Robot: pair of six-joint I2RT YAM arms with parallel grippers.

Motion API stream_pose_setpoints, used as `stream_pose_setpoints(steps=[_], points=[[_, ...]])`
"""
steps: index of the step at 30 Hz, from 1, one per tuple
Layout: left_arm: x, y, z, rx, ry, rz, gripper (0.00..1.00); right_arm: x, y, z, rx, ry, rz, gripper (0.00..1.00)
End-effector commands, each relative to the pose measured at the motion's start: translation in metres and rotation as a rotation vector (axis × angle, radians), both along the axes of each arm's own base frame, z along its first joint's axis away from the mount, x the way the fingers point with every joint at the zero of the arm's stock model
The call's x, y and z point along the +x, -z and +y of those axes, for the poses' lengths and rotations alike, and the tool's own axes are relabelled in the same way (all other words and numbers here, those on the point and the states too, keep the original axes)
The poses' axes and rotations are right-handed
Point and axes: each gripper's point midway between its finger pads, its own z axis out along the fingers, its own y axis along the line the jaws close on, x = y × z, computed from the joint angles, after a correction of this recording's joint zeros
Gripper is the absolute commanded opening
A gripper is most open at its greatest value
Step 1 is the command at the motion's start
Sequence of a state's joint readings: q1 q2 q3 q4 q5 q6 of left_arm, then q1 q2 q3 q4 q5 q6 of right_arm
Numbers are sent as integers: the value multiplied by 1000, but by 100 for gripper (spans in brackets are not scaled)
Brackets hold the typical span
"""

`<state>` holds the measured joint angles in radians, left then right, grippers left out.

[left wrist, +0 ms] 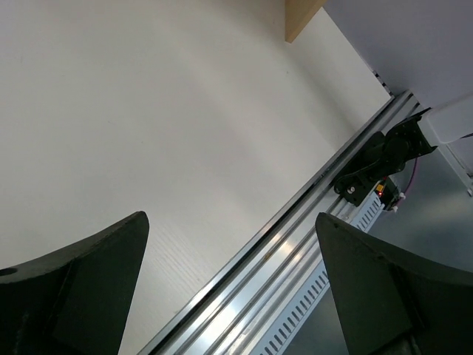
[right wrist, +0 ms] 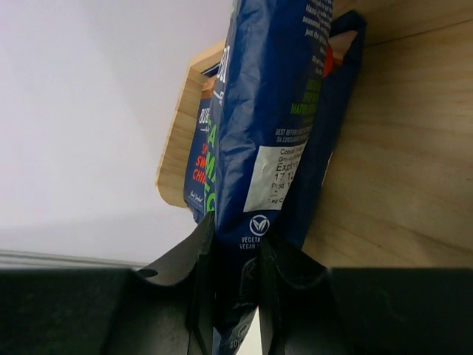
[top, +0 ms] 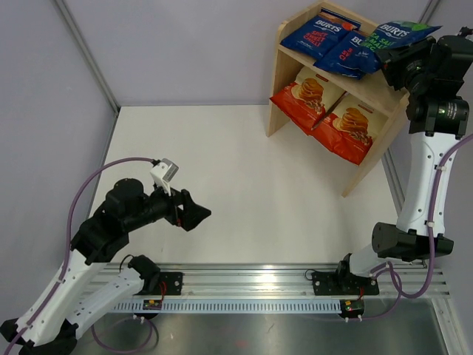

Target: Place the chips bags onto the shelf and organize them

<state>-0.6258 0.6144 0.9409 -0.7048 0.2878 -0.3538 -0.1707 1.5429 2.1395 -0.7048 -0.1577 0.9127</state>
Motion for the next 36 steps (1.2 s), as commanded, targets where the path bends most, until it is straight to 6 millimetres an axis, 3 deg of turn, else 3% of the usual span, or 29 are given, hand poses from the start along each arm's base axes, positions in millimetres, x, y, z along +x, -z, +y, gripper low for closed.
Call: stream_pose_setpoints(steps=[1, 2, 3, 4, 8, 15, 18, 21, 26, 30, 36], points=[[5, 11, 8, 44, -31, -28, 99, -22, -28, -11, -43, 75, -57, 24], [5, 13, 8, 47, -33, -31, 99, -22, -24, -15, -66, 92, -33, 24], [5, 13, 9, 48, -32, -35, 99, -22, -22, -17, -78, 100, -19, 33], [6, 13, 8, 48, -34, -34, 99, -21, -23, -19, -92, 109, -13, 36], [8, 14, 8, 49, -35, -33, 99, -21, -10, -24, -139, 116, 53, 42], [9, 25, 7, 61, -33, -18, 99, -31, -12, -26, -176, 127, 54, 54], [9, 29, 8, 71, -37, -14, 99, -39, -16, -33, -219, 161, 67, 68], [10, 33, 7, 78, -32, -7, 99, -48, -19, -42, -278, 205, 82, 70], [12, 41, 4, 89, -21, 5, 99, -53, -4, -51, -380, 209, 170, 69], [13, 46, 2, 100, -20, 18, 99, -52, -1, -56, -416, 222, 180, 53], [13, 44, 4, 89, -27, 3, 99, -40, -6, -59, -452, 218, 161, 48]])
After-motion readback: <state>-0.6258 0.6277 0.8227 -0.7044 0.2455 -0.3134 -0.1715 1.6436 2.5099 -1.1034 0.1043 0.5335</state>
